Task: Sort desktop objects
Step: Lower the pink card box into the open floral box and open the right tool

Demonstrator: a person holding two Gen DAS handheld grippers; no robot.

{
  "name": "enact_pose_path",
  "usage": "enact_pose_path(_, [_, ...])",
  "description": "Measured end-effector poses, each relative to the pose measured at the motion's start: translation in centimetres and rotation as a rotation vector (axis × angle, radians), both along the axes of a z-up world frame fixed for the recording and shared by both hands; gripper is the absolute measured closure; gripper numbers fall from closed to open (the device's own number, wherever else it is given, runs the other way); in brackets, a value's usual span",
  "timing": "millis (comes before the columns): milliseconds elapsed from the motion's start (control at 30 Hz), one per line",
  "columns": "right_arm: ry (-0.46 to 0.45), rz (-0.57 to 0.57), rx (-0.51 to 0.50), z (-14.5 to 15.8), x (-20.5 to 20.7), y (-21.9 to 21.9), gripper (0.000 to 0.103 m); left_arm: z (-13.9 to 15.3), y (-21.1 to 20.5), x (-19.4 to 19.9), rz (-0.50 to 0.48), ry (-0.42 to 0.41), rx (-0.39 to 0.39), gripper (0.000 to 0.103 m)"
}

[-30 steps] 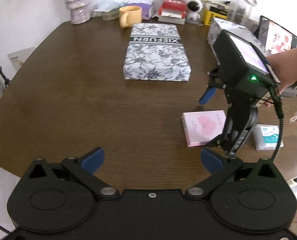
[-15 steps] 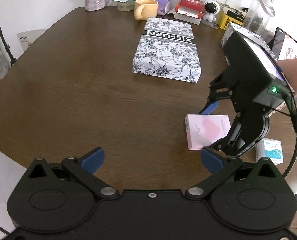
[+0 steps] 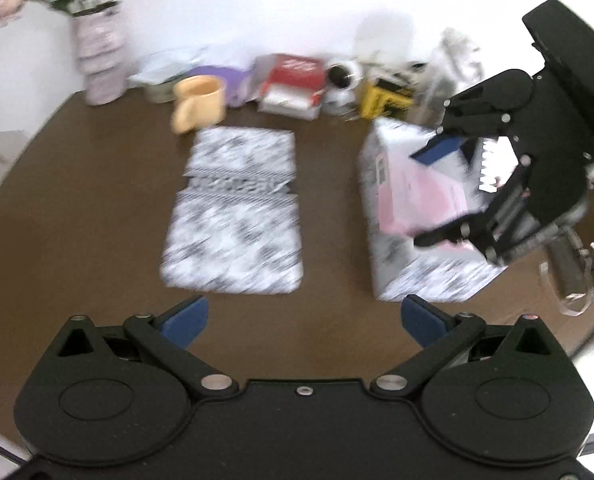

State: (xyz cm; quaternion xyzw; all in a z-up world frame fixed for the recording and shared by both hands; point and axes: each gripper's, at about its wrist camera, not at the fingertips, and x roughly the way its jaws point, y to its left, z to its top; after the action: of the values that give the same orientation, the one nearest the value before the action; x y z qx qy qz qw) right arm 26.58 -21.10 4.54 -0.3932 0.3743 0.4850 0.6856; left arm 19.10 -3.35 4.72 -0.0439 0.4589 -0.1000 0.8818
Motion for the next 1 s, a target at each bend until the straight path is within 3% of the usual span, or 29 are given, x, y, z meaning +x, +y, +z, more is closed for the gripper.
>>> enact_pose_path(200, [0.027,-0.106,-0.088,-1.8,6.9,-6.3,0.034,-0.8,-4.5,3.3,-0.032,0.032,-0.006,0.000])
enact_pose_path(433, [0.137,-0.120,-0.156,-11.2,12.0,-8.2,0.034,-1.8,-7.4,5.2,-0.036,0.052,0.070,0.000])
enact_pose_path(567, [0.162,-0.079,-0.194,-16.0,14.5,-5.7,0.034,-2.7,-7.5,5.8,-0.018,0.099,0.086,0.000])
enact_pose_path(733, [0.153,-0.038,-0.215,-17.8,14.9,-5.7,0.034,-4.0,-7.4,6.6,0.014,0.149,0.085,0.000])
enact_pose_path(1000, [0.178,-0.038,-0.187,-18.0,15.7,-6.5,0.034,-4.3,-7.7,6.9,0.009,0.173,0.090,0.000])
